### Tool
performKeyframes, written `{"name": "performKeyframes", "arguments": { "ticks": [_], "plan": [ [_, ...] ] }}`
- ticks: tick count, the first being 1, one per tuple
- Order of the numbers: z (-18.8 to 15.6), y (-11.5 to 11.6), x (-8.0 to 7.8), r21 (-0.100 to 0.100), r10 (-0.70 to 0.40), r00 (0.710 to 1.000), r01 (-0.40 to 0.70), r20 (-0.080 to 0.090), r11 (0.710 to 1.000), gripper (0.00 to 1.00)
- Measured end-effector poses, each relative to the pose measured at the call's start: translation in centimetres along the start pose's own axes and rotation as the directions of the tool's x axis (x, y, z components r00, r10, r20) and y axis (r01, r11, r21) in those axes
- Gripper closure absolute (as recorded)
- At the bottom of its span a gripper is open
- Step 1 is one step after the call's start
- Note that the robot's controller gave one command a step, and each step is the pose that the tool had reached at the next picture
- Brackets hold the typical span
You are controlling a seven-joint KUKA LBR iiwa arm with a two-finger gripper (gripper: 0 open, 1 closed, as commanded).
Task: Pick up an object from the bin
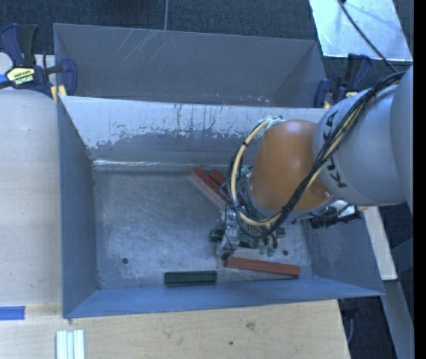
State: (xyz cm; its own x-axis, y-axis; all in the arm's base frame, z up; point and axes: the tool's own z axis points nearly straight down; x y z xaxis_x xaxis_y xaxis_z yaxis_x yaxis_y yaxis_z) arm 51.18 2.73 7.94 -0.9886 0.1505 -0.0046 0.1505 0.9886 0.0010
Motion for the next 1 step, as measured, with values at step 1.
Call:
{"name": "performKeyframes", "arguments": {
  "ticks": [1],
  "plan": [
    [-14.86,-2.37,-0.74,0.000,-0.019,1.000,0.019,0.007,1.000,1.00]
  ]
}}
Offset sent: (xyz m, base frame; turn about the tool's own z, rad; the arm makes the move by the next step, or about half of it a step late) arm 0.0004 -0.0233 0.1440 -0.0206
